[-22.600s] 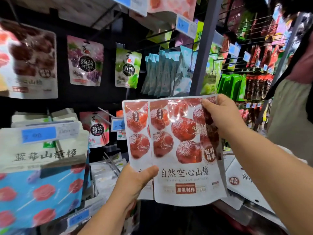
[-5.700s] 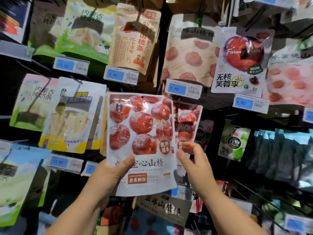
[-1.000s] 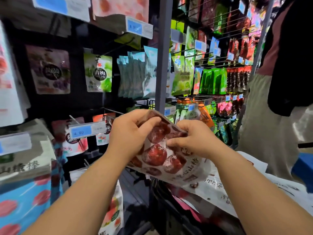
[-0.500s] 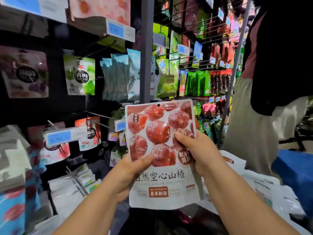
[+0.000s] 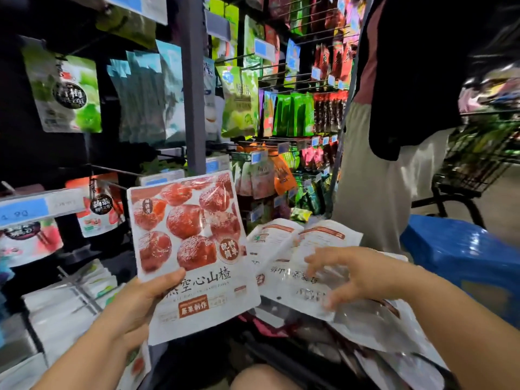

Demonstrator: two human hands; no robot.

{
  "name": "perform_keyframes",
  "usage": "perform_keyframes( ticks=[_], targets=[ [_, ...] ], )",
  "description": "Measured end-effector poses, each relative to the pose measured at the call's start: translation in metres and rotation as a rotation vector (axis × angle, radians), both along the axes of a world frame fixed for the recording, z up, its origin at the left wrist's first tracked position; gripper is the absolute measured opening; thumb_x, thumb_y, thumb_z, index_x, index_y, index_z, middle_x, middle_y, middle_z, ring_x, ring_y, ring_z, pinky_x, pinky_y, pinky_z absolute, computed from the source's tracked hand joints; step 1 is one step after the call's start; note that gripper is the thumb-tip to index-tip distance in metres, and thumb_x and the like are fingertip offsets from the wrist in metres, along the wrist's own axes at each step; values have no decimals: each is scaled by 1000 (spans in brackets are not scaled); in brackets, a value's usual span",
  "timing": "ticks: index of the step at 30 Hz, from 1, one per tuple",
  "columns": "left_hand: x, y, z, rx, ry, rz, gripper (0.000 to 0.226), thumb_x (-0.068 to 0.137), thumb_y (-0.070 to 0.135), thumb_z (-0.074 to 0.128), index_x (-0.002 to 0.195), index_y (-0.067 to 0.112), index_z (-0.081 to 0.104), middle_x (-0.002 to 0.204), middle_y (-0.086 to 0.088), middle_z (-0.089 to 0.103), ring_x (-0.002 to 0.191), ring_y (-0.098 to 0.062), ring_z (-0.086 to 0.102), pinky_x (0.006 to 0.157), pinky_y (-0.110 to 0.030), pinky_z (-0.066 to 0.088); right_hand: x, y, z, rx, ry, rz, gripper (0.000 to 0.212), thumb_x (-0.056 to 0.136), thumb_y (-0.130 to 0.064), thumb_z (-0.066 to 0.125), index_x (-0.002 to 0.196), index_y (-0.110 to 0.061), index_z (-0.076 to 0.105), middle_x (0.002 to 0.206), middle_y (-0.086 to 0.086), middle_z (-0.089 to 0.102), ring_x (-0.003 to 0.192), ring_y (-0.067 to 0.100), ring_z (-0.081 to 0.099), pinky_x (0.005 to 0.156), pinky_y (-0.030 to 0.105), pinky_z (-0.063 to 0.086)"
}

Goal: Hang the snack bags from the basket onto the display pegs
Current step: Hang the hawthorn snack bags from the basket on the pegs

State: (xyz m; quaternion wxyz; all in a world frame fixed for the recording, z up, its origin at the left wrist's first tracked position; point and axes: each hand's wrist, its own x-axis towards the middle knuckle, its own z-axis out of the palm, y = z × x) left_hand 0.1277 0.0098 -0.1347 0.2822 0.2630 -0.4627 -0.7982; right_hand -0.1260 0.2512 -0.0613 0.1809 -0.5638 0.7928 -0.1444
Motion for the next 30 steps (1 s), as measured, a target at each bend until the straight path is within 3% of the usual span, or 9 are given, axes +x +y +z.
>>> perform_keyframes(
  ticks=[2,4,7,10,14,18,23,27,30],
  targets=[
    [3,-4,-4,6,-36,5,46,68,7,69,111,-5,64,101,-31,70,78,-41,72,65,-55,59,-2,4,-14,62,-8,40,54,67,-45,88,111,-57,60,146,-34,37,139,-11,23,116,22,22],
    [4,-5,-6,-16,-39,18,42,69,4,66,110,-3,65,100,-30,70,78,-41,72,68,-56,58,-2,6,-20,79,-11,47,59,65,-45,88,112,-62,56,150,-35,31,142,-9,22,116,24,24],
    [7,-1,-6,-42,-20,11,45,65,0,80,107,0,66,98,-28,71,78,-40,72,59,-50,60,1,6,-19,92,28,36,66,66,-40,89,120,-60,54,153,-34,27,140,-7,24,112,19,27],
    [9,-1,-10,-59,-31,4,53,59,0,86,108,1,67,99,-27,72,80,-40,72,61,-48,60,5,5,-20,113,73,41,75,67,-37,89,132,-52,53,151,-34,26,138,-9,22,113,18,21],
    [8,1,-15,-78,-46,15,45,68,1,68,113,-1,65,104,-28,70,87,-42,71,72,-52,59,4,5,-28,41,86,25,54,77,-39,82,124,-52,59,143,-34,34,134,-12,28,108,13,25],
    [7,3,-16,-95,-50,24,45,68,1,68,113,-4,65,102,-28,71,83,-41,71,64,-47,61,2,3,-32,19,51,16,23,91,-40,68,112,-46,71,148,-23,45,139,-8,30,114,18,24],
    [7,2,-17,-107,-26,35,49,68,2,68,116,-3,64,105,-27,70,87,-40,71,65,-45,61,3,-1,-31,59,90,-11,19,94,-40,63,110,-44,73,143,-23,51,138,-5,33,117,26,26],
    [8,1,-17,-135,-17,25,47,68,1,67,115,-1,64,104,-25,71,87,-39,71,68,-47,61,9,-1,-30,-46,66,-68,15,95,-39,62,99,-44,76,117,-28,67,118,-7,55,103,18,41],
    [10,1,-15,-159,3,42,44,68,1,67,113,1,65,103,-21,73,84,-35,73,64,-41,61,11,-3,-29,-112,126,-106,29,97,-41,59,70,-48,65,78,-29,66,81,-5,59,78,20,47]
  ],
)
